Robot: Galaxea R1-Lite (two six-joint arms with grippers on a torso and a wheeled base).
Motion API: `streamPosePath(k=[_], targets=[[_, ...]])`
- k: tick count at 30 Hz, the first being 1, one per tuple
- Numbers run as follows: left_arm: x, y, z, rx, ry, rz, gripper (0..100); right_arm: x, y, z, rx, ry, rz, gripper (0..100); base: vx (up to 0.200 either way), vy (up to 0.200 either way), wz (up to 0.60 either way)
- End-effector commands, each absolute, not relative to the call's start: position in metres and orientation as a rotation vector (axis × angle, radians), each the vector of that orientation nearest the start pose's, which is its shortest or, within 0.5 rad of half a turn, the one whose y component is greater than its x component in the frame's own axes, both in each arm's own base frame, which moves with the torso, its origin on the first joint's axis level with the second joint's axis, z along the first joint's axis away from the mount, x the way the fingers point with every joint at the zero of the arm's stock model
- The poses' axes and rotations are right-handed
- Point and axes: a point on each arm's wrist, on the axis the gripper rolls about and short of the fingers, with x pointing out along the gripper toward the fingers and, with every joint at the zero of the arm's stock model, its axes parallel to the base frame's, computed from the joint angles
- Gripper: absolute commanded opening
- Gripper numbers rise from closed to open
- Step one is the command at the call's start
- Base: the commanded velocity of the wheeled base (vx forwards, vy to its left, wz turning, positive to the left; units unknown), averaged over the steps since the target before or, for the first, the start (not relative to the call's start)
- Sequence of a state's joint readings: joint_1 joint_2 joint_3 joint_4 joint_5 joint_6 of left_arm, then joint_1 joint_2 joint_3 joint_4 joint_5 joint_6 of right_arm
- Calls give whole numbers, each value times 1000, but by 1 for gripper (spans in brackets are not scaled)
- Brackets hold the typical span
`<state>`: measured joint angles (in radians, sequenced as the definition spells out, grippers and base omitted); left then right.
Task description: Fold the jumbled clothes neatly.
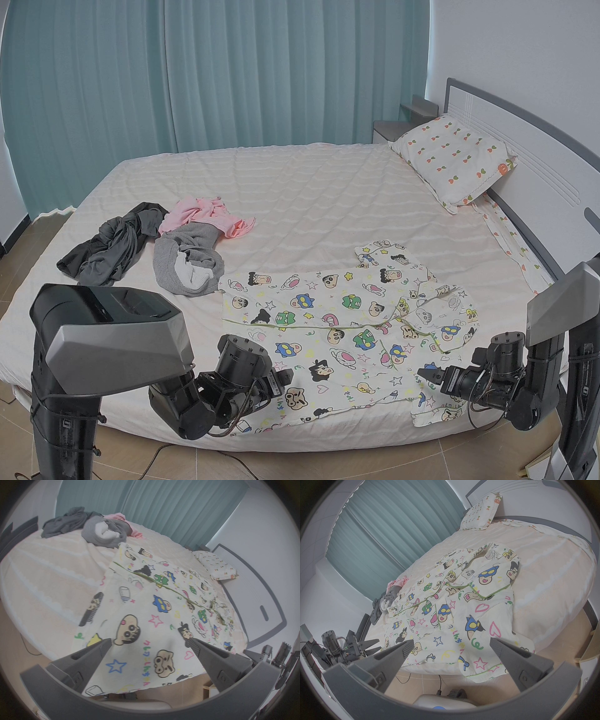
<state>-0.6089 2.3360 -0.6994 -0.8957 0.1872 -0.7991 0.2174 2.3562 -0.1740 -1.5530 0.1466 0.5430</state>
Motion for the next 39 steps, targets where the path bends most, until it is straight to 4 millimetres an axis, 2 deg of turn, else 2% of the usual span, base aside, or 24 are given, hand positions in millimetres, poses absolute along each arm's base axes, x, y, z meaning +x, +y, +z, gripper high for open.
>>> streamPosePath(k=[1,5,9,16,20,25,38,39], targets=[[304,-184,-24,-506,751,-74,100,250,59,-33,498,698,177,100,0,0,0],[316,-169,-21,-522,724,-34,100,250,59,-33,497,700,178,100,0,0,0],[323,-159,-26,-472,776,-3,100,250,59,-33,497,698,177,100,0,0,0],[332,-168,-26,-468,902,-19,100,250,59,-33,497,699,176,100,0,0,0],[351,-179,-12,-612,968,99,100,250,59,-33,497,701,176,100,0,0,0],[360,-180,-5,-617,1019,179,100,249,59,-34,496,704,176,100,0,0,0],[367,-168,-19,-586,976,297,100,249,59,-35,496,707,175,100,0,0,0],[367,-168,-23,-545,981,302,100,249,59,-34,495,705,174,100,0,0,0]])
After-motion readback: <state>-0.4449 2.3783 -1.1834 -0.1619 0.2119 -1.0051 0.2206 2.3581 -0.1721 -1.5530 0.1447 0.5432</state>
